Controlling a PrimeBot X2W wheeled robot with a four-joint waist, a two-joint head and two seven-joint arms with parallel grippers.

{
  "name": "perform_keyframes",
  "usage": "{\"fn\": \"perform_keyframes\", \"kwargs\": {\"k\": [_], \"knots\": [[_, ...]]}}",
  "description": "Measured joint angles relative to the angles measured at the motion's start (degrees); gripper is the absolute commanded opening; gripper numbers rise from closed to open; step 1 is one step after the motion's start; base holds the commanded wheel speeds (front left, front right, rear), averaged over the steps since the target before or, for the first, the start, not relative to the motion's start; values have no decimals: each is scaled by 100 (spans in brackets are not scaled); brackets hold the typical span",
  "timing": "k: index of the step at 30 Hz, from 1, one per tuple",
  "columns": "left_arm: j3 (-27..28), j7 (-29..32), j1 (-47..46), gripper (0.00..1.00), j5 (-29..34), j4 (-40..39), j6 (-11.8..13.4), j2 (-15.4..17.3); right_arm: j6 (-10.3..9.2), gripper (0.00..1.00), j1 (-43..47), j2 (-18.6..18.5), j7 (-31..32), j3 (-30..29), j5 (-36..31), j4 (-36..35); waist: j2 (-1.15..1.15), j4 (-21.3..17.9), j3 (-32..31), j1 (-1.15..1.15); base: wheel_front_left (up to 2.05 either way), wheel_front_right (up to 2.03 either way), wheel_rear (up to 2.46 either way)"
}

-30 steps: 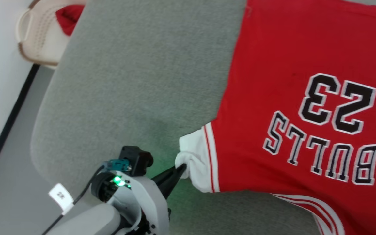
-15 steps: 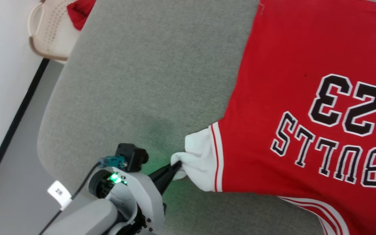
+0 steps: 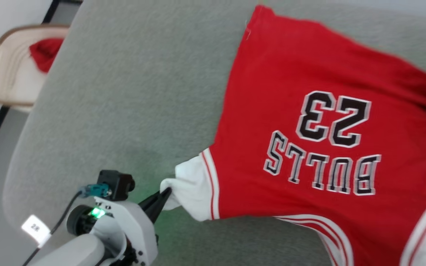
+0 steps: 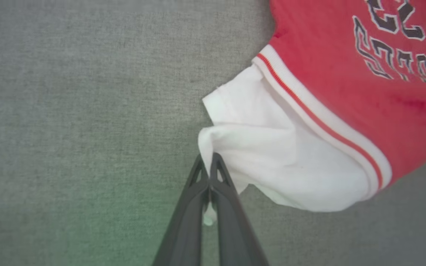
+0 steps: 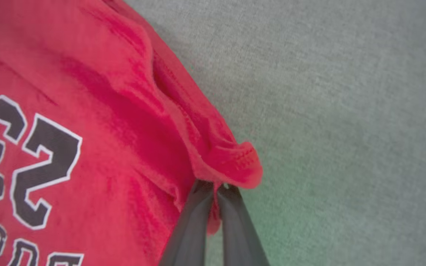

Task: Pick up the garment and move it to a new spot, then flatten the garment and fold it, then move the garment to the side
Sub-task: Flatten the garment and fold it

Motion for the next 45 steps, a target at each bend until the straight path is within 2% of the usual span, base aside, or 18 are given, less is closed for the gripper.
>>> {"fn": "perform_keyframes", "kwargs": {"k": [7,14,18,25,32,35,36,37,38,39,45], "knots": [[96,11,323,0,-152,-226,248,347,0,0,1183,-280,-79,30,725,-1189,0,-514,-410,0,0,0,0],[169,-34,608,0,-297,-494,443,608,0,0,2619,-343,-261,-311,984,-2095,0,-982,-797,0,0,0,0],[181,-42,747,0,-344,-624,526,701,0,0,3414,-271,-330,-590,960,-2443,0,-1192,-1001,0,0,0,0],[203,-69,904,0,-394,-801,649,813,0,0,4569,99,-457,-983,754,-2889,0,-1440,-1291,0,0,0,0],[207,-67,937,0,-403,-884,699,837,0,0,4919,472,-751,-1129,441,-2854,0,-1550,-1392,0,0,0,0],[203,-66,939,0,-404,-900,701,840,0,0,4919,501,-822,-1084,348,-2793,0,-1555,-1390,0,0,0,0],[203,-65,940,0,-404,-902,703,842,0,11,4918,505,-844,-1069,326,-2777,0,-1554,-1389,0,0,0,0],[203,-65,942,0,-405,-906,708,840,0,42,4918,501,-876,-1040,312,-2782,0,-1552,-1389,0,0,0,0],[205,-65,942,0,-406,-911,709,840,0,93,4917,488,-916,-1011,274,-2793,0,-1550,-1387,0,0,0,0],[208,-66,943,0,-413,-913,722,839,0,100,4917,472,-916,-993,267,-2794,0,-1548,-1386,0,0,0,0],[223,-91,989,0,-443,-938,753,843,0,100,4952,324,-940,-1016,115,-3065,0,-1565,-1395,0,0,0,0]]}}
